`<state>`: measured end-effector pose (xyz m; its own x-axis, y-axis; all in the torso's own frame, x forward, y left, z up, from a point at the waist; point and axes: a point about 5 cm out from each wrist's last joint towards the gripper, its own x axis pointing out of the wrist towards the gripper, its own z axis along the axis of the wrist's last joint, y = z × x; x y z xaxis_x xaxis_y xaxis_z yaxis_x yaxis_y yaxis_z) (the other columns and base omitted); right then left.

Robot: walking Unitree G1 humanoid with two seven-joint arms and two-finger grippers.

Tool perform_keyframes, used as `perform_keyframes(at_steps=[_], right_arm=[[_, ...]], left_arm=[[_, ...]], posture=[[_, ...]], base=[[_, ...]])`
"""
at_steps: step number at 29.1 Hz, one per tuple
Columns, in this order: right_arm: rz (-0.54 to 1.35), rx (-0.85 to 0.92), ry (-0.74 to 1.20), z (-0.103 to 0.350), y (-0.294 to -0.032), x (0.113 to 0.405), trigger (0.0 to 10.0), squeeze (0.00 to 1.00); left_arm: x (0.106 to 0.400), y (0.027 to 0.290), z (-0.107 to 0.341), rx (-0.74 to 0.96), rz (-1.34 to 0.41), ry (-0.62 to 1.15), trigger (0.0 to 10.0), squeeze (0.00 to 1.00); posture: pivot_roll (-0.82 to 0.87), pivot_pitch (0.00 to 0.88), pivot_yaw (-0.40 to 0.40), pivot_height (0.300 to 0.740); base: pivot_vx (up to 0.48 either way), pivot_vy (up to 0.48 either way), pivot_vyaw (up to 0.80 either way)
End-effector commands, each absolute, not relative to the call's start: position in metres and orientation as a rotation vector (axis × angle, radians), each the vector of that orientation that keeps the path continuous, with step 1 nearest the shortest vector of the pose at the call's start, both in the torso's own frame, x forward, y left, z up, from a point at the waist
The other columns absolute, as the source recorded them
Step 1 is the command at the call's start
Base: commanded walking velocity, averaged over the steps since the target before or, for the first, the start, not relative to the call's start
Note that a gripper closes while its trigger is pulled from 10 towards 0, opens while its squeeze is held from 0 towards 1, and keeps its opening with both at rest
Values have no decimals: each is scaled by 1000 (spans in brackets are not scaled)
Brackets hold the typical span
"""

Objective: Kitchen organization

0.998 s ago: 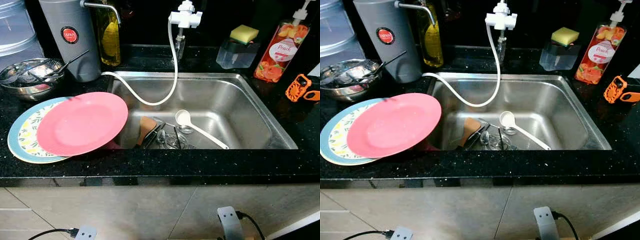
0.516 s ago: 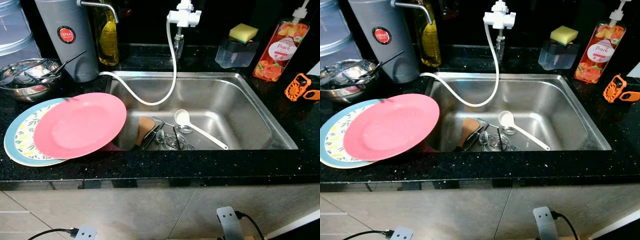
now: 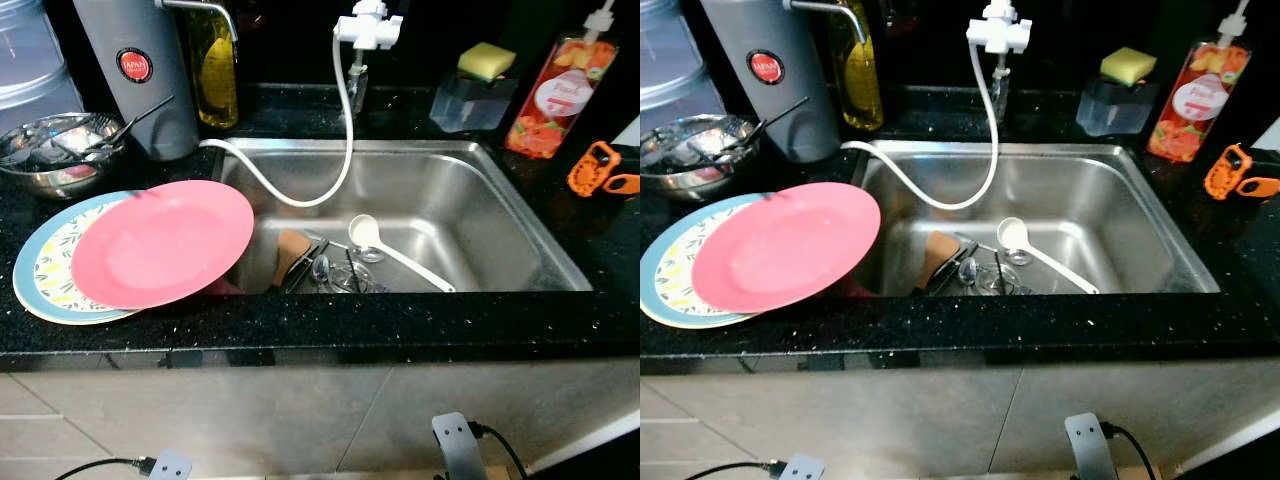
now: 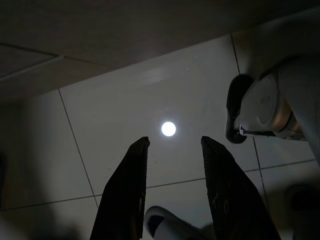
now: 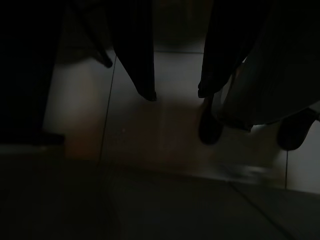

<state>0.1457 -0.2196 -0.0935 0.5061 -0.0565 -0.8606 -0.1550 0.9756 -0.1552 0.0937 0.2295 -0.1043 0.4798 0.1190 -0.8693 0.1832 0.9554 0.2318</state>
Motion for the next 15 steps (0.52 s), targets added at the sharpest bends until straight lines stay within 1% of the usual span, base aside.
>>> perform_keyframes(at_steps=[1,6,10,15], right_arm=[[59,-218,1050,-95,-219,142,10000,0],[62,-224,1051,-95,-220,141,10000,0],[63,-224,1045,-94,-220,143,10000,0],[63,-222,1039,-94,-219,144,10000,0]], left_arm=[[87,235,-105,328,-41,1100,10000,0],[87,235,-105,326,-42,1099,10000,0],[88,235,-104,324,-43,1097,10000,0],[90,237,-104,323,-42,1095,10000,0]], posture=[[147,0,-59,740],[145,0,-61,740],[140,0,-62,740],[133,0,-62,740]], base=[[-480,0,0],[-472,0,0],[-383,0,0],[0,0,0]])
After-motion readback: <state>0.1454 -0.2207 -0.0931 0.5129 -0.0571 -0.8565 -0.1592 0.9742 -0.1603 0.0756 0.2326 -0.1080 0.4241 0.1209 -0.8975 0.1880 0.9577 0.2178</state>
